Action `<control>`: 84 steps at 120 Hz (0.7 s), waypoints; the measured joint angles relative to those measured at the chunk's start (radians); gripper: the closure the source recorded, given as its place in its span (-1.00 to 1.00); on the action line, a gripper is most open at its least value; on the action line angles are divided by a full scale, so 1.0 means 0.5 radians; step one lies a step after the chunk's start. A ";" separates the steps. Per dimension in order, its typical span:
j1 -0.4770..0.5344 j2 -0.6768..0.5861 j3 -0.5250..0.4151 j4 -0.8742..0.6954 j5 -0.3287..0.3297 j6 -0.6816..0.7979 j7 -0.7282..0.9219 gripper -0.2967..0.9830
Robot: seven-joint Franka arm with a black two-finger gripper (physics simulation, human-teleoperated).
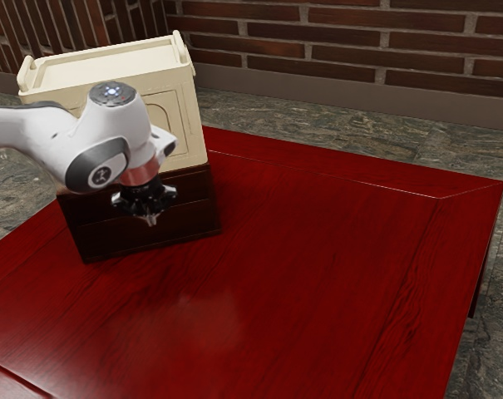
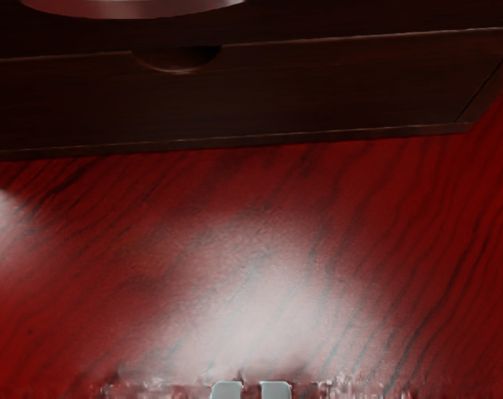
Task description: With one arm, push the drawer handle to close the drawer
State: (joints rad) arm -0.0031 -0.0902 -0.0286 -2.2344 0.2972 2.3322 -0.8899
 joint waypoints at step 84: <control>-0.183 -0.221 -0.094 0.563 -0.395 -1.079 0.583 -0.49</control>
State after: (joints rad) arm -0.0947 -0.2006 -0.0756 -1.9528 0.0994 1.7926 -0.5983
